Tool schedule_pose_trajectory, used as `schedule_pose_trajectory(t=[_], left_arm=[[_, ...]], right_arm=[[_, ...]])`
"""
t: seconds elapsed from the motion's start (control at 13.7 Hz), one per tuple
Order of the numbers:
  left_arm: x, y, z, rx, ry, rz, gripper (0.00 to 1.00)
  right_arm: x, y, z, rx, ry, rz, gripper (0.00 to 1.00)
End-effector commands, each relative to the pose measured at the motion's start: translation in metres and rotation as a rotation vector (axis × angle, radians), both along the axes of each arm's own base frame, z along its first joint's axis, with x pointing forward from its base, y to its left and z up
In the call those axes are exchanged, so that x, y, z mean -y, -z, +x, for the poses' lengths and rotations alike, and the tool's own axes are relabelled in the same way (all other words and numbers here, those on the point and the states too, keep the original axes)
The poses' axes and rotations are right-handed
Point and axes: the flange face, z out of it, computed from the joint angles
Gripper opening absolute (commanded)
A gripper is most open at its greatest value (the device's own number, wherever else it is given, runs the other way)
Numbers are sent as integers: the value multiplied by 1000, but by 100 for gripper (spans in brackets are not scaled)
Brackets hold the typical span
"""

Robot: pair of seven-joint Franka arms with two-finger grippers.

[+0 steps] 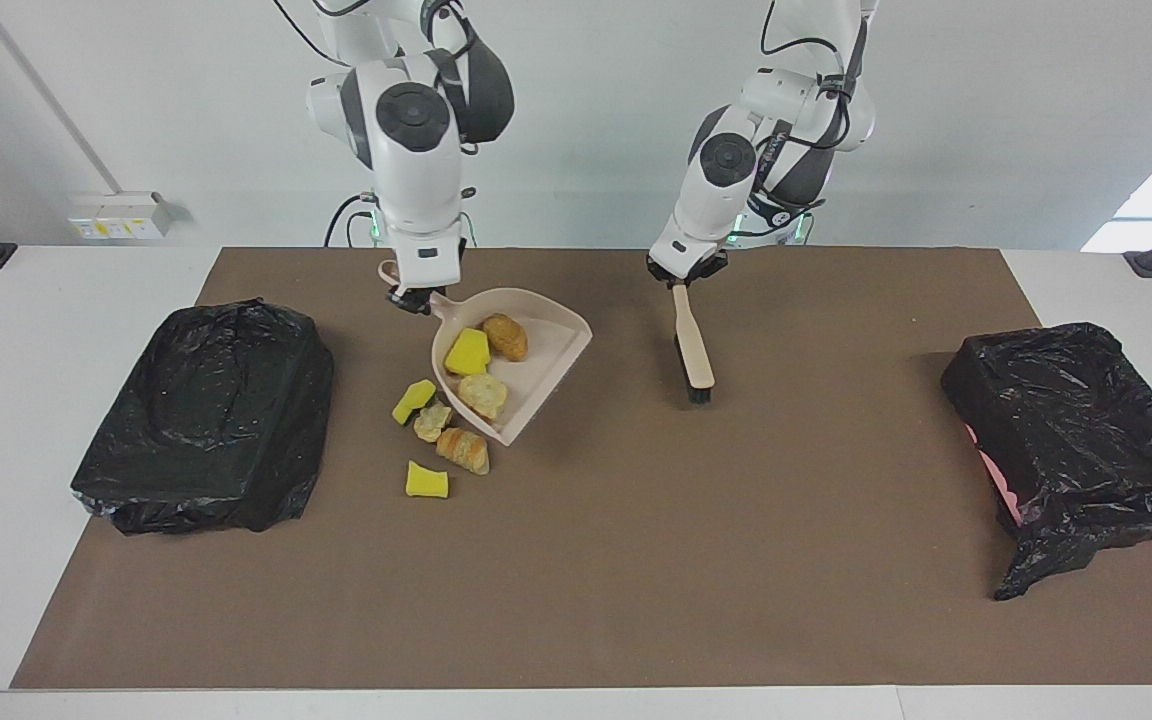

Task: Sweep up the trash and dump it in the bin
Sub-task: 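Carry the dustpan to the black bag and tip scraps in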

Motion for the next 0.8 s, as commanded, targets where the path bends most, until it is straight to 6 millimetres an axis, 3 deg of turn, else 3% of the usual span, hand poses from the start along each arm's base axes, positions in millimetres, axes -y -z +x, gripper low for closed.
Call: schedule_pose_trajectory(t=[0.0,0.22,0.44,0.59,0.73], left_arm=[[19,-11,-49,21,-30,-3,0],[38,-16,-110,53,-36,-51,0],[43,-1,-133,56,-2,-48,0],[42,1,-134,55,-5,-46,0],[42,7,-134,47,-11,-38,0]], right_arm=[[85,-3,9,-31,-39,-39,0],[185,-11,15,-30,-151,-166,0],[261,-23,18,-2,-315,-327,0],[273,-25,15,-51,-381,-412,0],[265,-21,17,-140,-515,-534,0]])
